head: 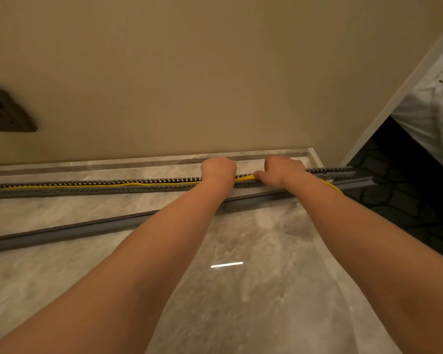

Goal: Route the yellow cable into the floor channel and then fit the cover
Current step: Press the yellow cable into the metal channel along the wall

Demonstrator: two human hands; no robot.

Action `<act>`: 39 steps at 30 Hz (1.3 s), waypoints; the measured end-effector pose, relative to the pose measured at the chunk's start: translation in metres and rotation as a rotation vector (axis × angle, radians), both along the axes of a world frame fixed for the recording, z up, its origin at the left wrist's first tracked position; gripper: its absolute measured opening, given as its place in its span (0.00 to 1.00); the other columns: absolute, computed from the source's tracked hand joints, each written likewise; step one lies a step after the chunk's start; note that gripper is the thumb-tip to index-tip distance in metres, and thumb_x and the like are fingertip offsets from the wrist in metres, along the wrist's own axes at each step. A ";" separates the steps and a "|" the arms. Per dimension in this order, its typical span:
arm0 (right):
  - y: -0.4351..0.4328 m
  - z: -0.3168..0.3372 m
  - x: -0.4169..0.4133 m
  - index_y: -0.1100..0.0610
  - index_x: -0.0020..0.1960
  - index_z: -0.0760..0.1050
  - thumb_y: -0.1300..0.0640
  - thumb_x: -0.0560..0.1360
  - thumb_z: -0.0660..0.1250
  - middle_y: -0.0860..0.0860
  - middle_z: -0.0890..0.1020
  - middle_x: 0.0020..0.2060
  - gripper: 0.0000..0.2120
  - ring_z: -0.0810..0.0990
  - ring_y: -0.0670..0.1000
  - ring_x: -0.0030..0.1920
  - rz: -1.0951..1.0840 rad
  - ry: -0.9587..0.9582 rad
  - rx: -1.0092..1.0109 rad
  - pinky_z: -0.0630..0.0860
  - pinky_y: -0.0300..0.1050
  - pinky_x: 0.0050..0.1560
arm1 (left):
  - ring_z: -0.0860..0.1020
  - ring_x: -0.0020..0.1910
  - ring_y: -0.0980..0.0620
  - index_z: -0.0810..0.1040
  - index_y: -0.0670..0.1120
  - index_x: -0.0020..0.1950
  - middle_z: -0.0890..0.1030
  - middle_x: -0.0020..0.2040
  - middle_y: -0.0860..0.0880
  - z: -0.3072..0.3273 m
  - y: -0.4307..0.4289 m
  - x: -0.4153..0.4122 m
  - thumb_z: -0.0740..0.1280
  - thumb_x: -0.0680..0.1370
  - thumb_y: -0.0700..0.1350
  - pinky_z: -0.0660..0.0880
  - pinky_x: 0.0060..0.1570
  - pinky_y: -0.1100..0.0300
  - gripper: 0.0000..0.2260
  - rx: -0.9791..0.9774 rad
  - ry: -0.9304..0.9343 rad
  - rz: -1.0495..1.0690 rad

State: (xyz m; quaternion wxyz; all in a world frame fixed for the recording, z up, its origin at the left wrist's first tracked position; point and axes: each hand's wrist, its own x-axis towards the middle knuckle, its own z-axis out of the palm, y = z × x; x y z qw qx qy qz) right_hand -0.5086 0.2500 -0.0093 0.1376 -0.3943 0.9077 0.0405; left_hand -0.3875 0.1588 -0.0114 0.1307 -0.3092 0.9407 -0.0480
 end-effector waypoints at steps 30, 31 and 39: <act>-0.001 -0.019 -0.027 0.53 0.44 0.74 0.53 0.72 0.67 0.53 0.82 0.46 0.04 0.77 0.57 0.44 0.175 -0.188 -0.229 0.70 0.44 0.39 | 0.76 0.39 0.45 0.82 0.47 0.47 0.80 0.42 0.48 -0.015 0.051 -0.044 0.66 0.75 0.37 0.69 0.35 0.57 0.08 -0.026 0.123 0.194; 0.000 -0.020 -0.027 0.53 0.45 0.74 0.53 0.72 0.66 0.53 0.82 0.47 0.04 0.76 0.57 0.44 0.193 -0.169 -0.219 0.69 0.44 0.39 | 0.78 0.41 0.45 0.82 0.46 0.46 0.81 0.44 0.47 -0.014 0.052 -0.045 0.66 0.75 0.36 0.69 0.35 0.57 0.07 -0.028 0.114 0.191; 0.034 -0.016 -0.062 0.54 0.39 0.76 0.42 0.72 0.62 0.51 0.81 0.37 0.15 0.80 0.55 0.43 0.156 -0.108 -0.239 0.70 0.44 0.37 | 0.75 0.40 0.46 0.79 0.45 0.47 0.77 0.39 0.48 -0.003 0.061 -0.061 0.67 0.73 0.32 0.68 0.36 0.58 0.09 0.000 0.045 0.208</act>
